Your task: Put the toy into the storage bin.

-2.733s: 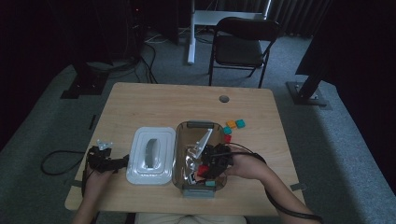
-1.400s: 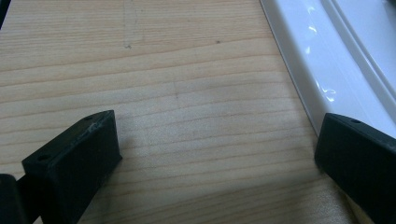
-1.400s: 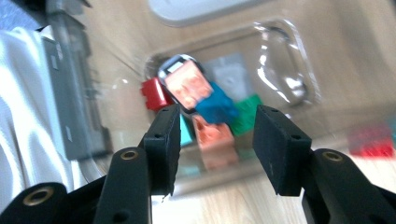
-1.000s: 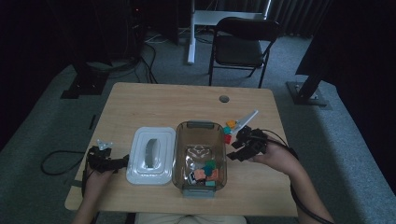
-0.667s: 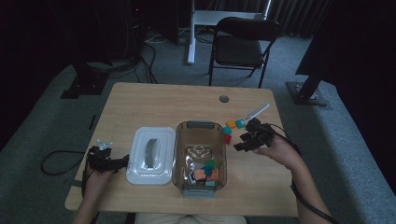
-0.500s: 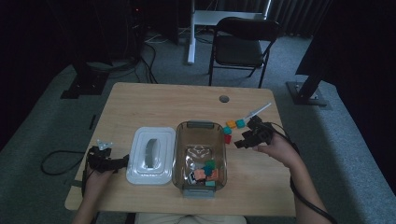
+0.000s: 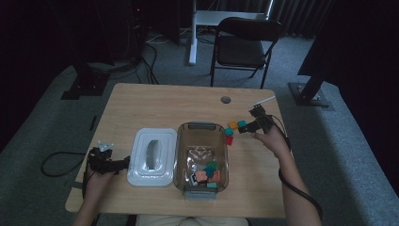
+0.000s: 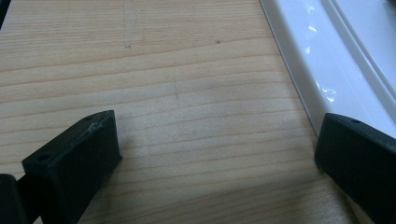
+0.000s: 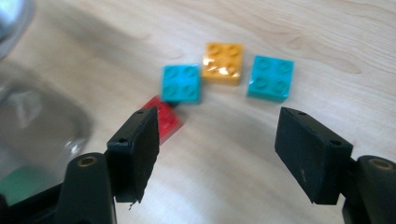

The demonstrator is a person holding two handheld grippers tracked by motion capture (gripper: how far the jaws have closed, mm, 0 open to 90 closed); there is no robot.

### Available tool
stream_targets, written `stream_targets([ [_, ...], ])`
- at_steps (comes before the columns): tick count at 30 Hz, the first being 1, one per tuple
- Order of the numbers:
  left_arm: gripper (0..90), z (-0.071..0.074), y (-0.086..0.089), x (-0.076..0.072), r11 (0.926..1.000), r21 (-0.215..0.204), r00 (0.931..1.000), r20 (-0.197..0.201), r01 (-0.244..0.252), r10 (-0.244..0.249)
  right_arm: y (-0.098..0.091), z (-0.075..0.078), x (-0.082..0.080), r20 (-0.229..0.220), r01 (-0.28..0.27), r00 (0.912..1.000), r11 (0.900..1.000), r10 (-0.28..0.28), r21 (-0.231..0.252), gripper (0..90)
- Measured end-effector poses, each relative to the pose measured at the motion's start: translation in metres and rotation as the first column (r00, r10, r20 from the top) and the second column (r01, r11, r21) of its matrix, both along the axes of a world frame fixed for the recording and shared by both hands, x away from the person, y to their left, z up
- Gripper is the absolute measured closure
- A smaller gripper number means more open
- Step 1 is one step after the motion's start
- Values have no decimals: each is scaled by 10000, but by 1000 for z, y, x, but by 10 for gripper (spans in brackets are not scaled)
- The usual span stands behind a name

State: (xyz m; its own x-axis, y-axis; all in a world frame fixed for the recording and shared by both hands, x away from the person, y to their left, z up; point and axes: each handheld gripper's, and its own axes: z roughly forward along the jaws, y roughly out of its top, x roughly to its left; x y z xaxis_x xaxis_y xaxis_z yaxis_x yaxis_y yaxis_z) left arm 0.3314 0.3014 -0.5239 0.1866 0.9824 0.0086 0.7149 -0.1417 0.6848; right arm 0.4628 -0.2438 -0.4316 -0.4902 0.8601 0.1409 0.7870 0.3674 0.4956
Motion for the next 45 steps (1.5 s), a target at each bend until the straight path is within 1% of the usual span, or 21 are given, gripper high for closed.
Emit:
stream_targets([
  [1,5,0,0,0,10000,3,10000,-1,2,-2,0,-3,5,-45,177,9998,9998,-177,-38,304],
  [3,5,0,0,0,10000,-4,10000,-2,-1,1,0,-8,14,42,376,9993,9990,-375,-240,320],
  [4,5,0,0,0,10000,-3,10000,-1,0,0,-2,-11,19,-20,518,9987,9984,-518,-235,320],
  [6,5,0,0,0,10000,1,10000,-5,5,-5,-4,-18,28,-66,620,9980,9977,-623,-285,318],
  [8,5,0,0,0,10000,-10,10000,-4,18,-18,-6,-23,35,-89,795,9968,9966,-797,-207,311],
  [11,5,0,0,0,10000,-6,10000,-4,16,-16,-7,-29,43,51,946,9955,9950,-944,-335,311],
  [13,5,0,1,0,10000,-20,10000,-1,19,-19,-7,-34,48,-26,1130,9936,9919,-1133,-575,308],
  [15,5,0,0,0,10000,-15,10000,-3,20,-20,-7,-39,53,-253,1260,9915,9902,-1277,-606,301],
  [17,5,0,0,0,10000,1,10000,-4,6,-6,-7,-45,57,-364,1323,9902,9892,-1348,-636,302],
  [20,5,0,0,0,10000,-4,10000,-3,5,-5,-4,-52,62,-530,1304,9893,9872,-1356,-914,311],
  [24,5,0,0,0,10000,-2,10000,-4,5,-5,-1,-58,67,-744,1259,9884,9882,-1324,-872,346],
  [25,5,0,0,0,10000,1,10000,-4,4,-4,0,-59,69,-819,1196,9885,9889,-1269,-884,363],
  [27,5,0,0,0,10000,-2,10000,0,2,-2,2,-59,69,-664,1167,9901,9877,-1240,-1046,390],
  [29,5,0,0,0,10000,3,10000,-7,4,-4,4,-59,70,-652,1135,9905,9877,-1209,-1076,428],
  [31,5,0,0,0,10000,7,10000,-4,4,-4,7,-59,70,-582,1141,9908,9849,-1225,-1302,440],
  [34,5,0,0,0,10000,0,10000,1,0,0,11,-59,68,-433,1007,9930,9797,-1098,-1733,508],
  [35,5,0,0,0,10000,0,10000,-1,0,0,12,-58,67,-397,1013,9931,9786,-1101,-1792,561],
  [36,5,0,0,0,10000,-1,10000,0,0,0,12,-58,67,-384,980,9936,9785,-1067,-1813,581],
  [39,5,0,0,0,10000,-1,10000,0,0,0,11,-58,66,-434,986,9932,9778,-1083,-1847,587],
  [41,5,0,0,0,10000,1,10000,-1,2,-2,11,-55,61,-645,719,9942,9788,-857,-1920,587],
  [45,5,0,0,0,10000,4,10000,-1,1,-1,10,-48,54,-704,507,9954,9823,-643,-1803,588],
])
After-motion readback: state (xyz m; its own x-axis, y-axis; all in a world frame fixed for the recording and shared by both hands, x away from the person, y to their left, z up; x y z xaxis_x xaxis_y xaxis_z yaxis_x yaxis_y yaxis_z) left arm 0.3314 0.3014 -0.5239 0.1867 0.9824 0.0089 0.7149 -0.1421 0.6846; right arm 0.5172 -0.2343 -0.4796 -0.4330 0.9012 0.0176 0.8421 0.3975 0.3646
